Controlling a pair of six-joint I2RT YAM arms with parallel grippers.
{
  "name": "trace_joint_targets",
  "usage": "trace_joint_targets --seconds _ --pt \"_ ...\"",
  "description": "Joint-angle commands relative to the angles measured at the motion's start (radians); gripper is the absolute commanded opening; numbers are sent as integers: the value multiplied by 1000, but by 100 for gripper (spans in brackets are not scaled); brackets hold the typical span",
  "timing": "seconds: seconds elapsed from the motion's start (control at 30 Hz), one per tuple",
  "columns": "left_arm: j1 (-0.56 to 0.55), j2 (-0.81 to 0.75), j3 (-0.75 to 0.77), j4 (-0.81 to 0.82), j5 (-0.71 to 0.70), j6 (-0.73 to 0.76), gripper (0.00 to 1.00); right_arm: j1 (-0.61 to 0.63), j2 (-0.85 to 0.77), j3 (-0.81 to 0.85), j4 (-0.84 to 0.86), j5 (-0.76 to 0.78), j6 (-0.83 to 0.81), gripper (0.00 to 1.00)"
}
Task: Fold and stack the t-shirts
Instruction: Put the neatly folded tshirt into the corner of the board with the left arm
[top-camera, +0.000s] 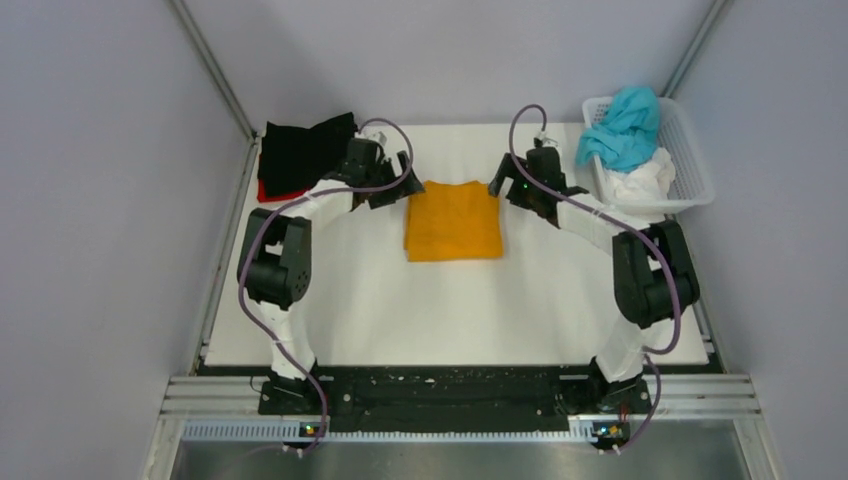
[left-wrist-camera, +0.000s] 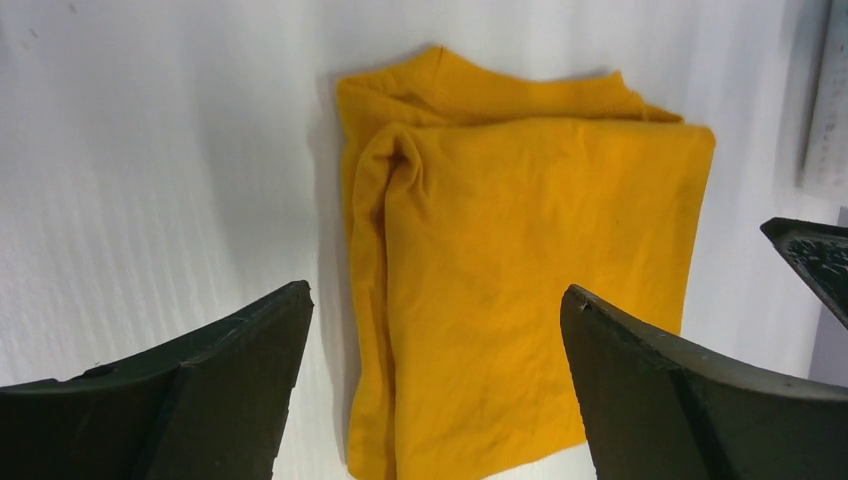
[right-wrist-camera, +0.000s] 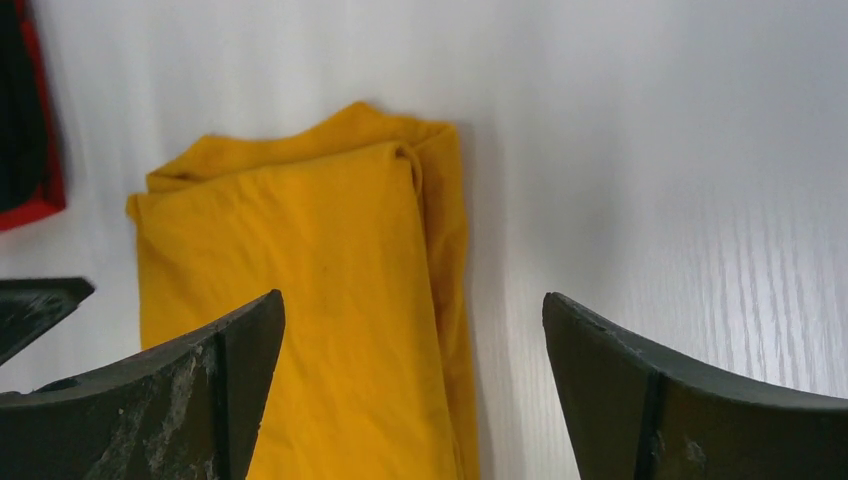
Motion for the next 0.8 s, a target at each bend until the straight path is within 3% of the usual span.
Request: trace_joint_targets --seconds 0.0,0.23,0.33,0.53,0.77 --pt "-6 -28 -75 47 82 19 99 -3 -153 -113 37 -160 -10 99" --pt "-41 62 -56 8 49 38 99 -4 -308 -237 -24 -223 -22 99" --pt "-76 99 -19 -59 -21 43 94 -5 -369 -267 -45 -195 -55 99" --pt "-150 151 46 -225 -167 -24 71 -33 -472 -270 -145 -170 -109 99" --pt "-265 264 211 -512 -468 -114 49 -49 -594 -266 -233 -96 -173 99"
